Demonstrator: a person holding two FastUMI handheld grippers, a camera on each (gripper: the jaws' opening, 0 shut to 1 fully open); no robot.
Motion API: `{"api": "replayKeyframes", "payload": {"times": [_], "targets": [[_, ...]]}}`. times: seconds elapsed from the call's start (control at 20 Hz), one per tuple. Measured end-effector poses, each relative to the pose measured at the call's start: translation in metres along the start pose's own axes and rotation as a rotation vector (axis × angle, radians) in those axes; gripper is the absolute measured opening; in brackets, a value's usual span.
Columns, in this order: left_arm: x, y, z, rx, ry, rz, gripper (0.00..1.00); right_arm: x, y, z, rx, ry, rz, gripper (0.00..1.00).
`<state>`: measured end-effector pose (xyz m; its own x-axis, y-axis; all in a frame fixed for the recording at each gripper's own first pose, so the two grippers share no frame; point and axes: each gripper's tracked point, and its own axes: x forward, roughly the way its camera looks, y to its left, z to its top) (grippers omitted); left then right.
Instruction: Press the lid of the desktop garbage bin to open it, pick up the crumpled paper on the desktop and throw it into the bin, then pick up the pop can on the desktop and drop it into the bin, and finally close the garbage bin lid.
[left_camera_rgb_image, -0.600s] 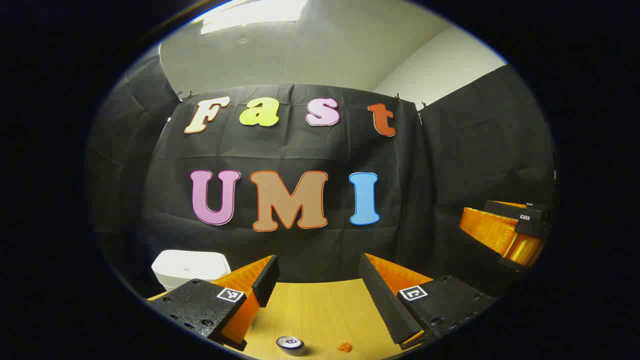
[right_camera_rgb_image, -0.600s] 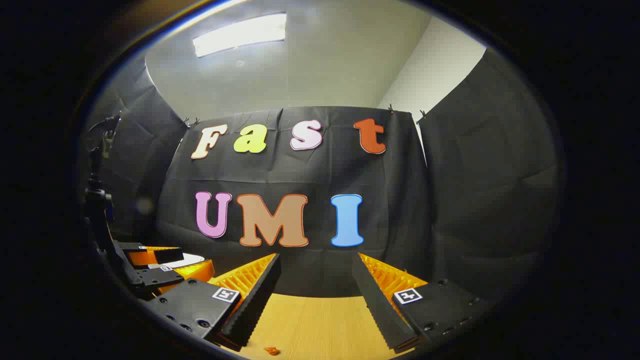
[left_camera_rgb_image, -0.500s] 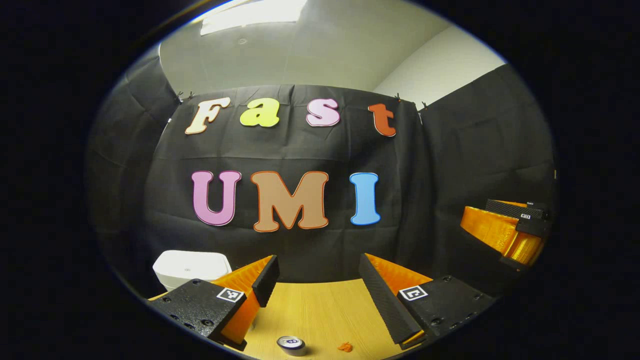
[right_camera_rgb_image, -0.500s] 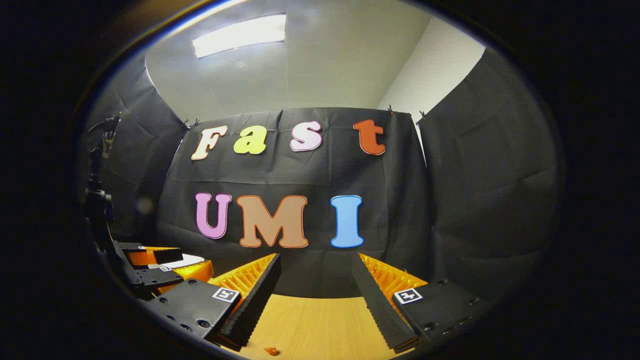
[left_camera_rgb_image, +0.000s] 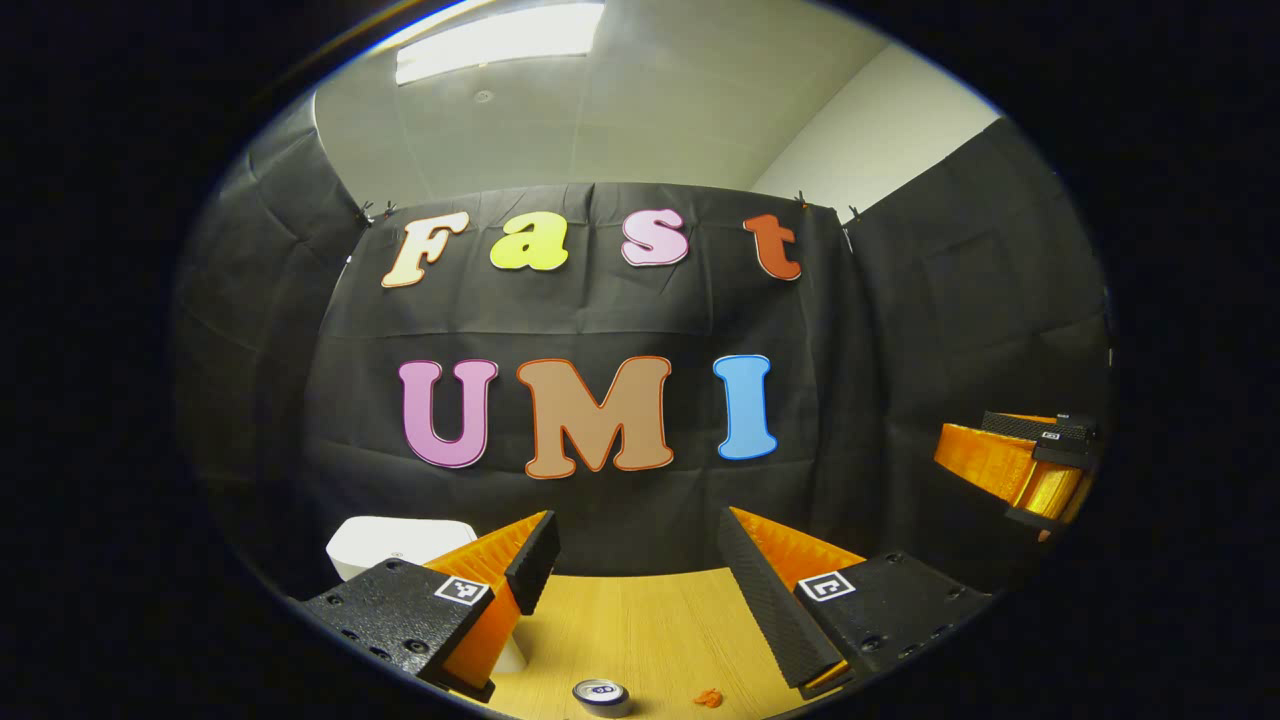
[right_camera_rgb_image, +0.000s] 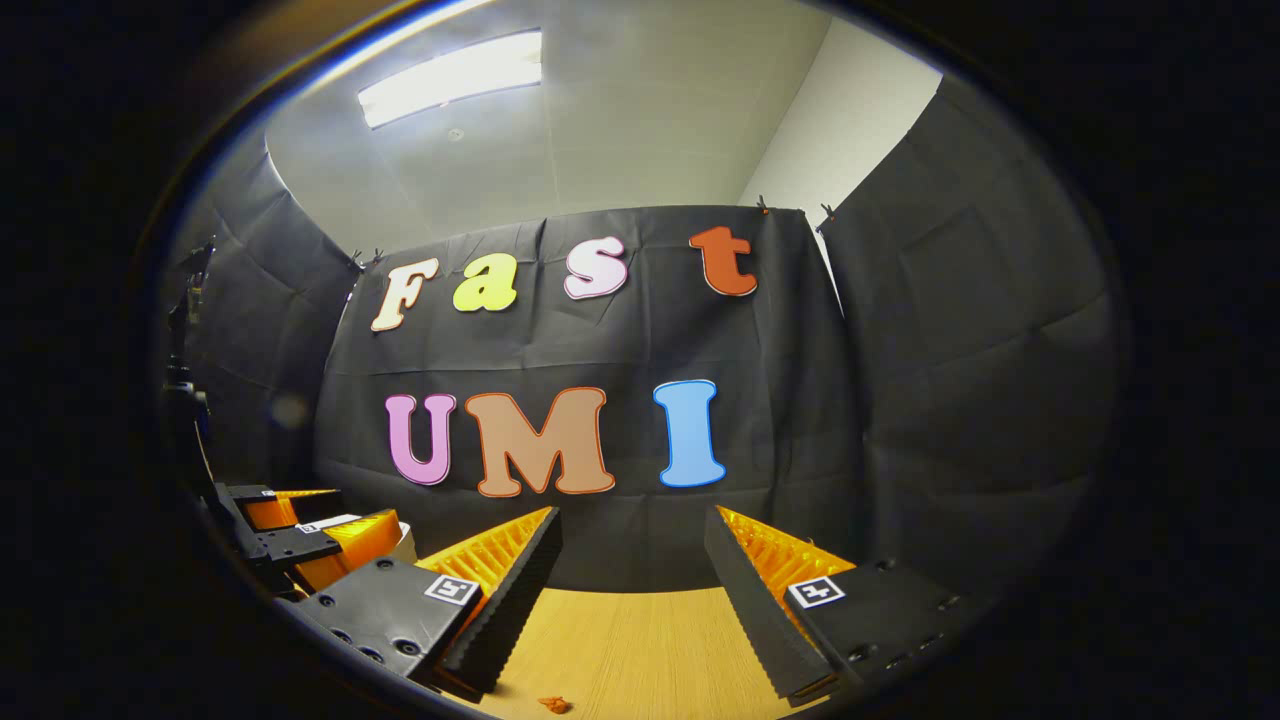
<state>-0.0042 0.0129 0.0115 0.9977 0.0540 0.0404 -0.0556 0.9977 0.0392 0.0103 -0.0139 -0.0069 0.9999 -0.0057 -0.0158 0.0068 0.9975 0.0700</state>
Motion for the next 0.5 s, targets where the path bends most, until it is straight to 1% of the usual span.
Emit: {"api": "replayKeyframes", "payload": {"times": [0.2, 0.5], "targets": [[0.0004, 0.0055, 0.0006, 0.005, -0.001, 0.018, 0.95, -0.0039, 0.0012, 0.0025, -0.010, -0.006, 0.003, 0.96], [0.0006, 0.0078, -0.0021, 0.002, 0.011, 0.024, 0.96, -0.0011, 0.0034, -0.0014, -0.019, 0.004, 0.012, 0.96]]}}
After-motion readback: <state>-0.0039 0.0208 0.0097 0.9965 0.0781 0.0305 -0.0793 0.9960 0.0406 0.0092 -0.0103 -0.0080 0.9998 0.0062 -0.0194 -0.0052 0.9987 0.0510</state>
